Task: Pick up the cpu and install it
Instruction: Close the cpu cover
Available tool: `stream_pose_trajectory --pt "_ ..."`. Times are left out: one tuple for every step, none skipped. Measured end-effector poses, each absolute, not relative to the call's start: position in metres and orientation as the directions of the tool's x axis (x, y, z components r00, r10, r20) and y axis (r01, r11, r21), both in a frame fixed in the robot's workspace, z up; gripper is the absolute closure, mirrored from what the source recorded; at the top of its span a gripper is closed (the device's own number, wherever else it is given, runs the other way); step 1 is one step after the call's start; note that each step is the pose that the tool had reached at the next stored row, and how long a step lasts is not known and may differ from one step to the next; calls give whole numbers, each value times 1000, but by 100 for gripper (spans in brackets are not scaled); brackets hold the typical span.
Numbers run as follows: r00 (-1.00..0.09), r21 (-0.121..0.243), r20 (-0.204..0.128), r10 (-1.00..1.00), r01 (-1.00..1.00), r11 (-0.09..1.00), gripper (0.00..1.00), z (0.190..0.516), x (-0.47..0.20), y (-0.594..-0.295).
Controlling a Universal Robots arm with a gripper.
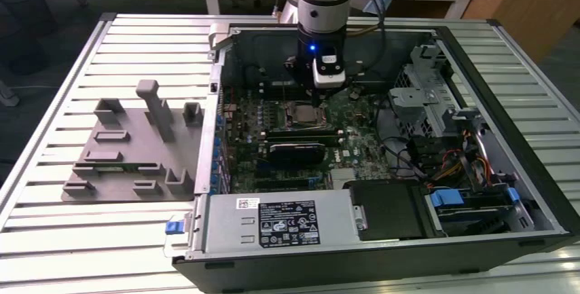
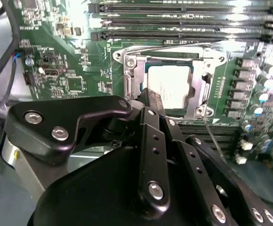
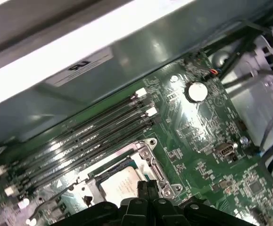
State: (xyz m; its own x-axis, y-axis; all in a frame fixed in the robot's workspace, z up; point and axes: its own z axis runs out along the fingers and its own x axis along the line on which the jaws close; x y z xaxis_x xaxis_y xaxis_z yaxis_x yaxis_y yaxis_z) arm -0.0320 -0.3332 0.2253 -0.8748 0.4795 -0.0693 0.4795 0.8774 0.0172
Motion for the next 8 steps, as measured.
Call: stream_pose_trajectory --pt "-883 16 -70 465 465 885 89 225 -32 -333" --pt "-890 15 -71 450 450 893 89 225 -32 -333" --pt "-897 13 -71 436 436 900 89 225 -32 -333" --pt "-904 12 -72 421 422 907 89 225 -32 -333" --pt "-911 11 -73 407 407 913 89 225 -32 -333" --pt "-917 9 -73 391 392 920 89 225 -32 -333" --pt "-923 8 -74 377 377 926 89 225 -32 -333" --pt "-929 7 -74 362 363 932 89 225 -32 -333"
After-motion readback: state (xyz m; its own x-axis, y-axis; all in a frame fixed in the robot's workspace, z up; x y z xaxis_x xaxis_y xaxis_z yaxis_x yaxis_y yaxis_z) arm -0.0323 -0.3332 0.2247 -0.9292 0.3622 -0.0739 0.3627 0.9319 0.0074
